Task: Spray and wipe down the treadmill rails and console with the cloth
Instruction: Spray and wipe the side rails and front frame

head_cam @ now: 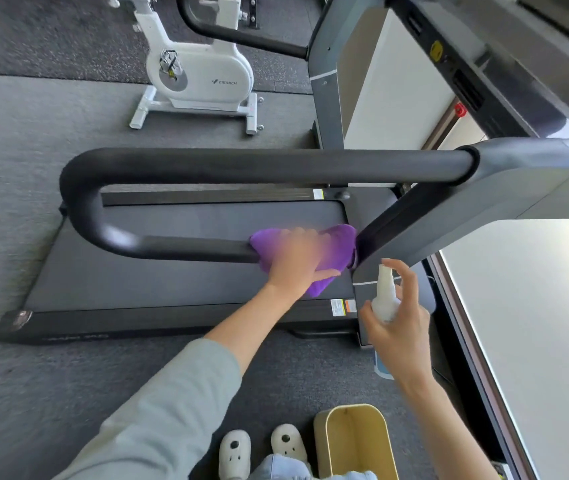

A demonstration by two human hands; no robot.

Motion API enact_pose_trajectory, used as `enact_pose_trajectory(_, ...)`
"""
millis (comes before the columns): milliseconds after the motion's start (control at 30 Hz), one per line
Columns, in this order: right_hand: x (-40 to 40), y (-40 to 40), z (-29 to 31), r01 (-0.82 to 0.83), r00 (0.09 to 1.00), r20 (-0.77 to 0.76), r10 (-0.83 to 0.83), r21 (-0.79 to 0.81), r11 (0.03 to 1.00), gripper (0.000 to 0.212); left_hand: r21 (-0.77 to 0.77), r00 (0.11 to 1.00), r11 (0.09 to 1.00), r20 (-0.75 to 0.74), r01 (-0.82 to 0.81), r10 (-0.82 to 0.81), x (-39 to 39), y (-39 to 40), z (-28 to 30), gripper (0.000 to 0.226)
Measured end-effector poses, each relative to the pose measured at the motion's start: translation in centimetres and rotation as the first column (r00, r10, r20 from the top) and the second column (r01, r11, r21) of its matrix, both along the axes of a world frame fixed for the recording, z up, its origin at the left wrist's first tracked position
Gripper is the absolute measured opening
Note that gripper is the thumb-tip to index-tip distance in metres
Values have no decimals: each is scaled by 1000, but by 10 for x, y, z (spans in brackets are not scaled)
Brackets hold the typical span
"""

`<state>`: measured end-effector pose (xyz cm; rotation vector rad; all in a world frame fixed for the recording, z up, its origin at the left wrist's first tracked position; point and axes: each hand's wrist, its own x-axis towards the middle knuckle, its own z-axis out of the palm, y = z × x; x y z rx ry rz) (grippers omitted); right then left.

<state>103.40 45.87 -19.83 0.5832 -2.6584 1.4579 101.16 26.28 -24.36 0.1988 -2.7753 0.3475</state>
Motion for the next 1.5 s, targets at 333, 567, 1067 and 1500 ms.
enact_pose_trajectory(333, 10, 2, -9, -24, 997, 77, 23, 14, 1000, 71, 542, 863, 833, -362, -113, 352, 71, -11, -11, 52)
enact_pose_trajectory(567, 2, 12, -19, -29, 994, 108, 25, 35, 999, 73, 889, 638, -287, -7, 357, 770, 64, 54, -9, 14)
enact_pose_trajectory(1067, -17, 54, -39, -59, 980, 195, 39, 94, 994, 75, 548, 687, -682, 244, 485, 685, 4, 97, -25, 82)
enact_pose_trajectory(1500, -23, 51, -45, -124, 976, 191, 108, 76, 989, 72, 414, 622, -720, 366, 557, 692, -41, 94, -14, 38)
